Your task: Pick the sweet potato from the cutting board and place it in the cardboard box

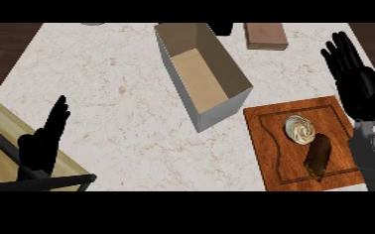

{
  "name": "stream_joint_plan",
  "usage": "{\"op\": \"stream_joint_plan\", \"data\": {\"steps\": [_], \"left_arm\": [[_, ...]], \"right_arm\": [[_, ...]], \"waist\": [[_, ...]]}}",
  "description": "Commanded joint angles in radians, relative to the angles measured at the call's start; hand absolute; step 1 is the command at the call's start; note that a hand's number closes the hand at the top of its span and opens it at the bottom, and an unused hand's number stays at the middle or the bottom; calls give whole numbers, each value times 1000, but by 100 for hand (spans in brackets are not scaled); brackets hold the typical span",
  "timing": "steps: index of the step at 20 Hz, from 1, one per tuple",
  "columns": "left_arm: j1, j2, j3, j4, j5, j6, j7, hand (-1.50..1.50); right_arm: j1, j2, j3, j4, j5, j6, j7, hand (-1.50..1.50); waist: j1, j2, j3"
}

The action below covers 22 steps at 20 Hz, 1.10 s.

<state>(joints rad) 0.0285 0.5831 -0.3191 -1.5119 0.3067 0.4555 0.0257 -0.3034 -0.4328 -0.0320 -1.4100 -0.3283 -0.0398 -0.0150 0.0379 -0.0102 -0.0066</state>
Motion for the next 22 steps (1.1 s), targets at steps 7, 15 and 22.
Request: {"op": "stream_joint_plan", "data": {"steps": [7, 15, 22], "left_arm": [[91, 76, 57, -49, 409, 7, -265, 0], [5, 86, 8, -83, 446, 0, -220, 0], [-46, 90, -19, -72, 439, 7, -216, 0]], "right_arm": [[294, -350, -75, 92, 440, -279, 113, 150], [508, -362, -100, -170, 692, -574, 245, -150], [607, -512, 28, -326, 753, -252, 604, -150]], "waist": [[-212, 32, -32], [-163, -4, -4], [-125, 10, -10]]}}
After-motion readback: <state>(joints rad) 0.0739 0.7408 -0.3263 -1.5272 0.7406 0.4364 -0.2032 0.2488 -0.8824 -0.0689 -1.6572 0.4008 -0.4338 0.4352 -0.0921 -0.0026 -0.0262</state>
